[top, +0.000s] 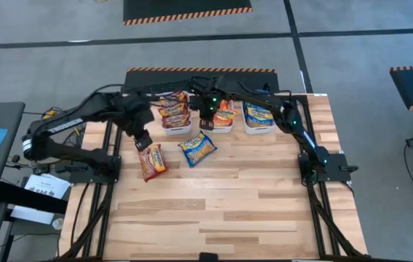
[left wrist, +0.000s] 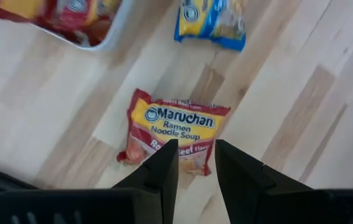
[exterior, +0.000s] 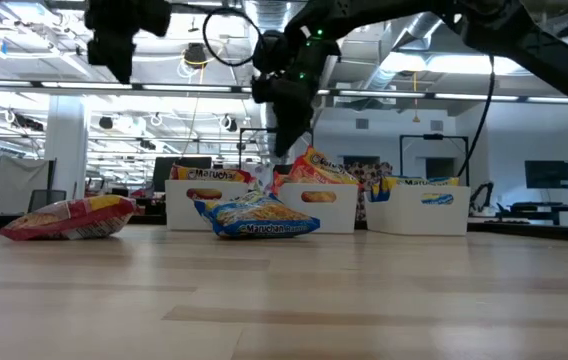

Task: Sort Maruchan noodles
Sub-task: Put the orange noodle pack into the middle white bin

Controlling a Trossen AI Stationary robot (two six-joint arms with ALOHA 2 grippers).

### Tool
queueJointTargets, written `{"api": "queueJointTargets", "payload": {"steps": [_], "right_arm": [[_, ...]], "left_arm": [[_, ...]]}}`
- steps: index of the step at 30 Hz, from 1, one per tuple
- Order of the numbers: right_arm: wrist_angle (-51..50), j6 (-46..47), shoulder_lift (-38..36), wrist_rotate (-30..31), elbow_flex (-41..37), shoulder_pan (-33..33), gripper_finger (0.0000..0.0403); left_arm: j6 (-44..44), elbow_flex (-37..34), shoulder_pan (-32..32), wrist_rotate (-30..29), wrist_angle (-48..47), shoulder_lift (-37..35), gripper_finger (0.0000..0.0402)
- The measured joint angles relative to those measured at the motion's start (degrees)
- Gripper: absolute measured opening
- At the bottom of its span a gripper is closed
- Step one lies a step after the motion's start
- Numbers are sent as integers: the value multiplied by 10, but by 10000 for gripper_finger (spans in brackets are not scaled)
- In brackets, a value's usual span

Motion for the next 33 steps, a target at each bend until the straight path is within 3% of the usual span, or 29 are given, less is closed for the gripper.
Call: {"api": "queueJointTargets", "payload": {"steps": [11, 16, 20, 28, 33], "right_arm": [[-45, 10, 45, 2, -1, -2, 81], [-53, 28, 59, 53, 0, -2, 81], [-55, 48, 58, 60, -1, -8, 81], [-72, 64, 72, 11, -1, -26, 81], [-62, 64, 71, 11, -1, -21, 81]], "left_arm": [[-30, 0, 0, -61, 9, -78, 91], [-40, 0, 0, -72, 6, -81, 91], [-40, 0, 0, -72, 6, -81, 91], [-40, 0, 0, -72, 6, -81, 91], [-40, 0, 0, -74, 6, -81, 91]]}}
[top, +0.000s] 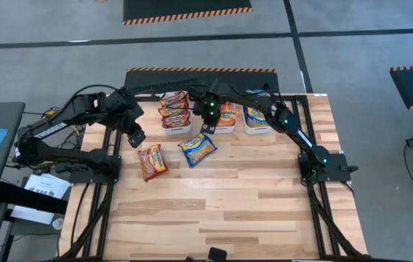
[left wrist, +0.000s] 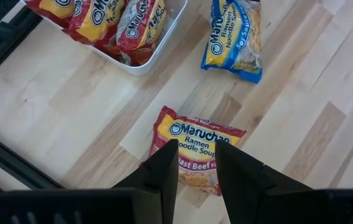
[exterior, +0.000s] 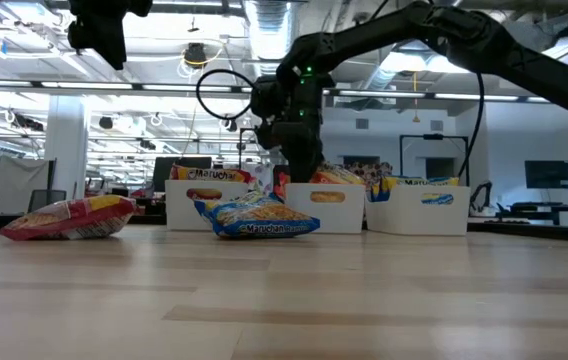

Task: Sort Maruchan noodles
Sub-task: Put the orange noodle pack into the middle white bin

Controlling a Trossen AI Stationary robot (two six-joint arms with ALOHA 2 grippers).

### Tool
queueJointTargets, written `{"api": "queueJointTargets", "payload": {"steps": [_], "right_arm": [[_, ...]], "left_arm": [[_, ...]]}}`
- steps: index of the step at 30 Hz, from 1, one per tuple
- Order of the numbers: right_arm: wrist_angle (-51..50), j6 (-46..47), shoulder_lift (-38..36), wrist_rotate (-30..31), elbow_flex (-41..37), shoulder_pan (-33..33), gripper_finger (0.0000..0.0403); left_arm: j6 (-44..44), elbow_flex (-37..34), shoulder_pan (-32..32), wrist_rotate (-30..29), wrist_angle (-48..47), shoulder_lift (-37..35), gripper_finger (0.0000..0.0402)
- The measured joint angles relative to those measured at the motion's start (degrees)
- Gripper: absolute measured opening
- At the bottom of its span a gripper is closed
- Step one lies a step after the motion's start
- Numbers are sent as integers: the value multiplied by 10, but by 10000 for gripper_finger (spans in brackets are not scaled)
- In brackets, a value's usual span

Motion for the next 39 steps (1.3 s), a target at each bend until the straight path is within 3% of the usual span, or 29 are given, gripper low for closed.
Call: {"api": "queueJointTargets", "payload": {"steps": [8, 18, 23, 29, 39], "right_arm": [[-4, -2, -6, -3, 11, 8, 82], [7, 3, -70, 3, 13, 13, 82], [7, 36, -105, 9, 13, -6, 82], [-37, 87, -115, 56, 13, -49, 82], [-52, 105, -113, 54, -57, -67, 82]], "left_arm": [[0, 0, 0, -1, 0, 0, 91], [0, 0, 0, -2, 0, 0, 91], [0, 0, 0, -2, 0, 0, 91], [0, 0, 0, -2, 0, 0, 91], [0, 0, 0, -2, 0, 0, 91]]}}
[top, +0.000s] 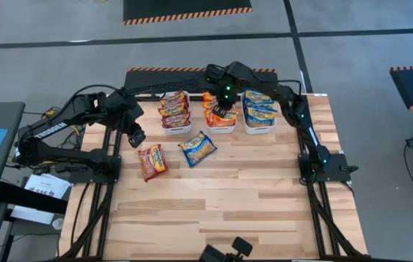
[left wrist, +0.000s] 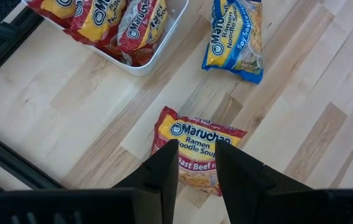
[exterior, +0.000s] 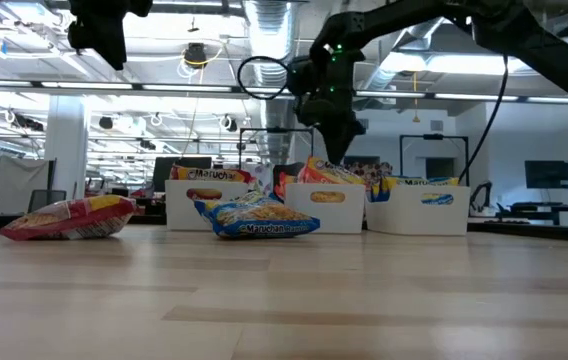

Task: Sort Maruchan noodles
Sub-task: Put the orange noodle pack into the middle white bin, then put the blue noodle pack into the right white bin

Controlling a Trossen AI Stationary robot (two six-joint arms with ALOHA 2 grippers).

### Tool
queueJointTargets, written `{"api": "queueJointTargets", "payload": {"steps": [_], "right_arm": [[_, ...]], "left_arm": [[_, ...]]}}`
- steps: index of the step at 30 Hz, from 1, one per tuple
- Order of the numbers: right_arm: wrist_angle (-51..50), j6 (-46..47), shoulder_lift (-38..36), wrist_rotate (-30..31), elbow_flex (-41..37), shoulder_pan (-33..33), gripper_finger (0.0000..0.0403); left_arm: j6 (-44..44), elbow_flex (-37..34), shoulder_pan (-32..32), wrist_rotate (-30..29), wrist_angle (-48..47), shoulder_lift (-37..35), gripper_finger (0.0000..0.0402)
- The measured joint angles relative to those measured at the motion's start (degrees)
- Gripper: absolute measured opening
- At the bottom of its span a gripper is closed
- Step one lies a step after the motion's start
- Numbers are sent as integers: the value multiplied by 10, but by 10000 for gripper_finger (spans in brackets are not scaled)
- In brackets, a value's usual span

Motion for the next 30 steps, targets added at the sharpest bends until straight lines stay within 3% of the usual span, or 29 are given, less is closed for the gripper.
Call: {"api": "queueJointTargets", "payload": {"steps": [18, 30], "right_arm": [[82, 0, 5, -6, -26, 44, 82], [52, -5, 3, 22, 10, 43, 82]], "left_arm": [[2, 0, 0, 0, 0, 0, 91], [2, 0, 0, 0, 0, 0, 91]]}}
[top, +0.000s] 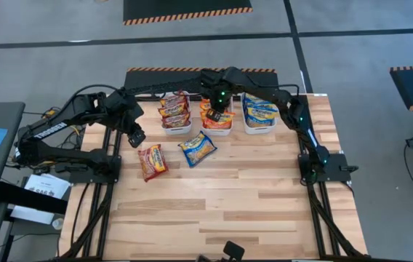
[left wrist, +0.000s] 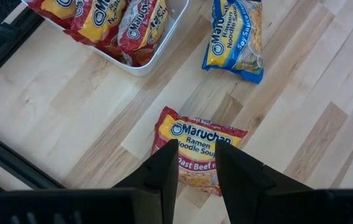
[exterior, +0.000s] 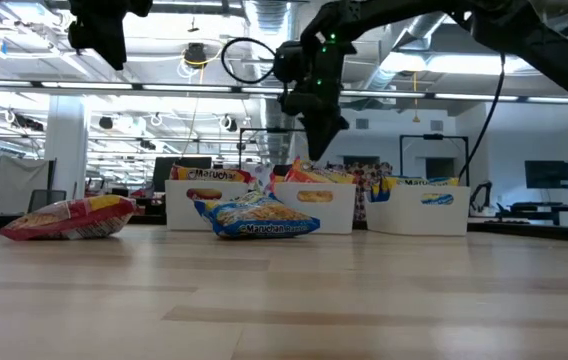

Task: Sort Maruchan noodles
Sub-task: Put the blue noodle pack into the right white bin

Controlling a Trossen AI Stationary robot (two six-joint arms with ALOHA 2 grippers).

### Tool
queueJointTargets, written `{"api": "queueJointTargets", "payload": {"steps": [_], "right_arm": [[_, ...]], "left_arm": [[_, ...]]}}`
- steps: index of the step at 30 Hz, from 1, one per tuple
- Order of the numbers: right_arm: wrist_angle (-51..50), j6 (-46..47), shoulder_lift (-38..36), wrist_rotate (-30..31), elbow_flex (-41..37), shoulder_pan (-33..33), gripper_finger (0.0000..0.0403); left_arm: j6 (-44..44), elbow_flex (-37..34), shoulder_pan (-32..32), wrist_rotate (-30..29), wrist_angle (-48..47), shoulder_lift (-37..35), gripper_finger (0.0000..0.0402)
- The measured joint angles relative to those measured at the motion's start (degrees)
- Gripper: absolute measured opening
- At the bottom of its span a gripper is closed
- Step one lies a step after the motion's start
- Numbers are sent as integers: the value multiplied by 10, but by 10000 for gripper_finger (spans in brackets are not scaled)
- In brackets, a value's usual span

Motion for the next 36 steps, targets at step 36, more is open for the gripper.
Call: {"api": "queueJointTargets", "payload": {"steps": [36], "right_arm": [[98, 118, -345, 1, -279, 115, 82]], "left_arm": [[-176, 0, -132, -101, -64, -84, 91]]}}
